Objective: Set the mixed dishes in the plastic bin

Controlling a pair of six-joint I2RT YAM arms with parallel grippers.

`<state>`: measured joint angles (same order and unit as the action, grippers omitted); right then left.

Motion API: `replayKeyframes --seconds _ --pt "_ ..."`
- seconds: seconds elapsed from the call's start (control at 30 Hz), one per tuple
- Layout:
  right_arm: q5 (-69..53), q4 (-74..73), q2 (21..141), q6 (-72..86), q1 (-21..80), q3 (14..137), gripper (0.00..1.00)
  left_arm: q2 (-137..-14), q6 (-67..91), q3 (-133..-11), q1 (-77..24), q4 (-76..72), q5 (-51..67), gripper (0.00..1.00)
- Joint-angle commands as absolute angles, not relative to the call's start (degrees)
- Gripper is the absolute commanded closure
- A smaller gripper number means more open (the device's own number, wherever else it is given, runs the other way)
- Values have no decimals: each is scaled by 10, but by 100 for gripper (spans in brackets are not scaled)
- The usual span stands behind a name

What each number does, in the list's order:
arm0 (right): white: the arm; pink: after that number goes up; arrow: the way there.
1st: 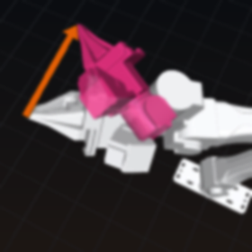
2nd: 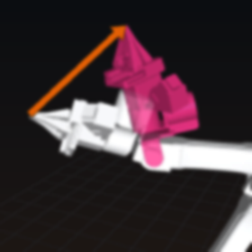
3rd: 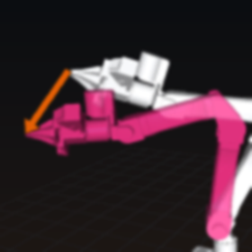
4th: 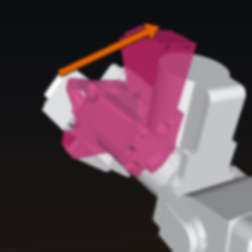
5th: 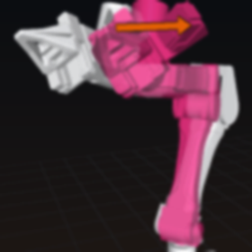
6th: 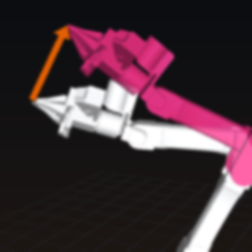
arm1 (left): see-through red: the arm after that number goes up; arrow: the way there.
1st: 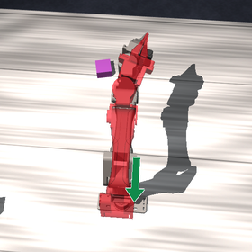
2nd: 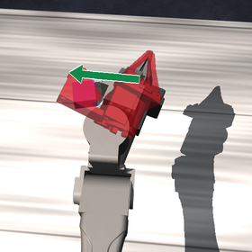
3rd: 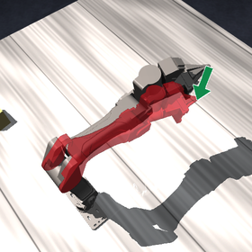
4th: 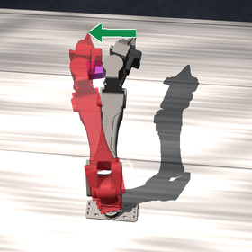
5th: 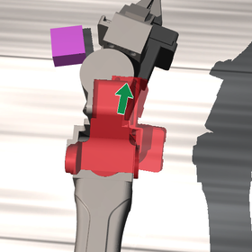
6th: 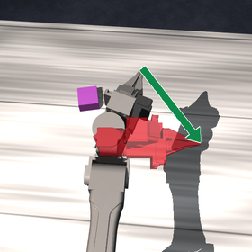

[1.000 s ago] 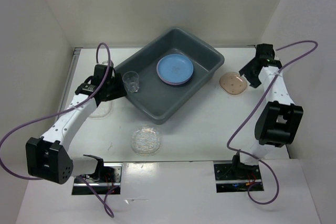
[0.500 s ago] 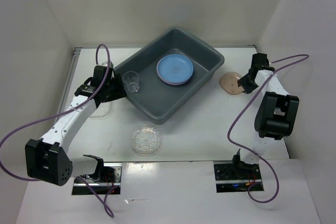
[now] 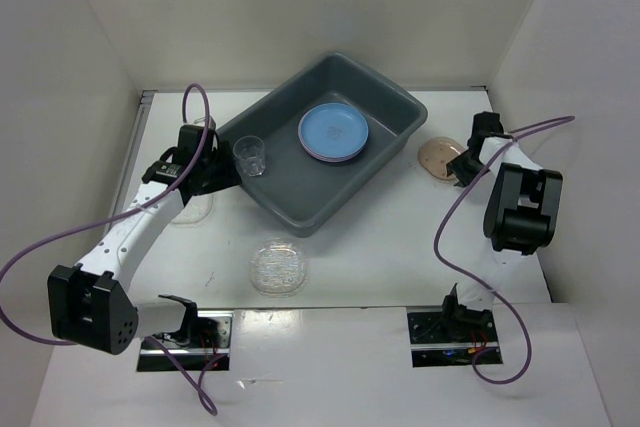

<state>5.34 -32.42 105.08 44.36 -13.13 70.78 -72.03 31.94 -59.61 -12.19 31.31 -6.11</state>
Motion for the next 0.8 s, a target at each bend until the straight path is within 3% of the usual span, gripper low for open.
replayKeyframes --seconds 0.0,0.47,0.6,0.63,0.77 --pt "53 -283 1063 455 -130 706 60 -715 325 -591 -120 304 -63 36" --pt "53 -261 1100 466 -120 706 72 -721 320 -596 -120 304 -69 36" --pt "69 -261 1091 471 -113 711 88 -726 320 -596 -120 304 -74 36" --pt "77 -256 1083 476 -113 711 98 -726 320 -596 -120 304 -79 36" --pt "139 -256 1010 501 -101 698 99 -726 320 -596 -120 304 -79 34"
